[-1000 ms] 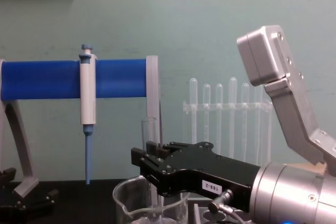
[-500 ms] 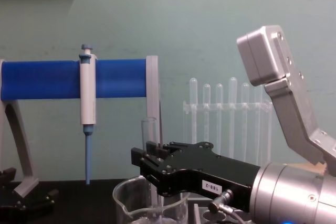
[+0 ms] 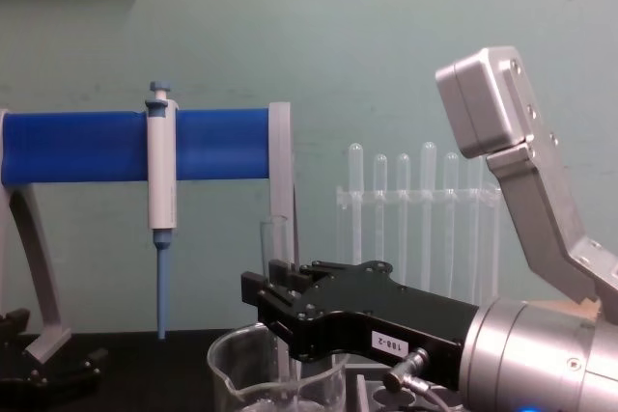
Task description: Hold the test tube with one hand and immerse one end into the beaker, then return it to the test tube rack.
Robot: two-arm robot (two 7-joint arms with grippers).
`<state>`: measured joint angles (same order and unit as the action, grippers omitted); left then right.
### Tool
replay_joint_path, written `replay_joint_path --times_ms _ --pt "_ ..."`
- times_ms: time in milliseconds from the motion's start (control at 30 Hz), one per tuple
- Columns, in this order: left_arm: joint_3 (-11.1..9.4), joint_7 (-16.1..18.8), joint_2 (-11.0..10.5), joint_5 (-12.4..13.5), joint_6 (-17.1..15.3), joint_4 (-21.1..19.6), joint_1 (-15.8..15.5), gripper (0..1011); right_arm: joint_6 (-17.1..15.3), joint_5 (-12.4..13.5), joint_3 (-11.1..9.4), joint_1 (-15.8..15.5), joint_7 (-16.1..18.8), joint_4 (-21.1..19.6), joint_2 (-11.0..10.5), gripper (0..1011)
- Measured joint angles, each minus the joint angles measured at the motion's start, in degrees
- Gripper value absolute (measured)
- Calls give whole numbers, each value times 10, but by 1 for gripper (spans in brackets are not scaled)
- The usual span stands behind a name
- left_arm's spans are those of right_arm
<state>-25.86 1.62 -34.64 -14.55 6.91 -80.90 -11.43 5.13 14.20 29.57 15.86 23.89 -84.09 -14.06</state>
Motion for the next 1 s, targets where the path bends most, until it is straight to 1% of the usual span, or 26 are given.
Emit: replay_joint_path --times_ms 1000 --pt "0 0 0 0 0 0 0 1000 0 0 0 0 0 0 0 226"
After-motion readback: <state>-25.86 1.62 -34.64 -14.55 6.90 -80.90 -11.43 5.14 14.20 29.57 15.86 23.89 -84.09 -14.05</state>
